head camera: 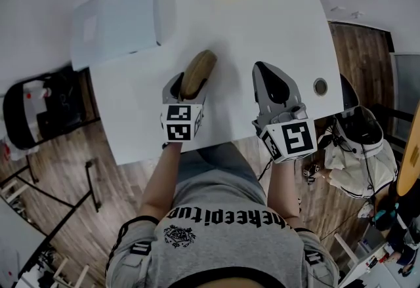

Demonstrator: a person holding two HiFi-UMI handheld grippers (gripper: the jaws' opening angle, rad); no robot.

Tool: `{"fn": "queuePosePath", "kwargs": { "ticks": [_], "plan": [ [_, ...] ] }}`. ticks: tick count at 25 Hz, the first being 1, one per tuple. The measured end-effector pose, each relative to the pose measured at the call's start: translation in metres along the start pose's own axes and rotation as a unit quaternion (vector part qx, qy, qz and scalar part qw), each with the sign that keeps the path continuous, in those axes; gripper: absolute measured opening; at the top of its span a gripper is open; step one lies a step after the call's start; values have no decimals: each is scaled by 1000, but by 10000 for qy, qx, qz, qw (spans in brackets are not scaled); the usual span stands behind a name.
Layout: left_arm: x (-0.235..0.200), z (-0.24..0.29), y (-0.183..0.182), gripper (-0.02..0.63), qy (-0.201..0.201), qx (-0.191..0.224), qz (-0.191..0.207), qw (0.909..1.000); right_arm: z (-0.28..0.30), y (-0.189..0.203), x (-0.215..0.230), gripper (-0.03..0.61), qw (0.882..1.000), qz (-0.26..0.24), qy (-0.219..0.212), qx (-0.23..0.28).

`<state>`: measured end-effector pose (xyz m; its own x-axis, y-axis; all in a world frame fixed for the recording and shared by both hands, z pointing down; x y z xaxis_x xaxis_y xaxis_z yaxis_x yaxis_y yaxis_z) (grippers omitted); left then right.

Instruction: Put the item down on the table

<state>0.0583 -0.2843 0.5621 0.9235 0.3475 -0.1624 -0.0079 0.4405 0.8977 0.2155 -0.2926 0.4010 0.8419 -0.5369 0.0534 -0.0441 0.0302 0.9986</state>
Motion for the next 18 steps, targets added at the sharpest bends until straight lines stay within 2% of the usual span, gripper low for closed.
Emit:
{"fn": "queuePosePath", "kwargs": {
  "ticks": [7, 11, 18],
  "plan": [
    [1, -1, -2, 322, 154, -40, 202, 9997, -4, -3, -5, 0, 10000, -15, 49, 20],
    [-1, -6, -11, 345, 251, 122, 249, 9993, -7, -4, -11, 0, 10000, -17, 61, 47],
    [-3, -26, -33, 324, 315, 512, 319, 9977, -17, -9, -25, 0, 9998, -46, 147, 146]
  ]
}}
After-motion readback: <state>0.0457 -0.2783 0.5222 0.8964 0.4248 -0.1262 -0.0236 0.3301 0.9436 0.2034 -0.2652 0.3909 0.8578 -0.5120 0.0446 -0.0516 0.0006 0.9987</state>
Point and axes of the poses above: the fingertips, and each gripper's own axes: z forward along the fingers, x to its right, y out of its underside, the point moved 3 cm from there along -z, backward along the fingers, and after that the axes turned 12 degrees about x, right-handed, at the moved point
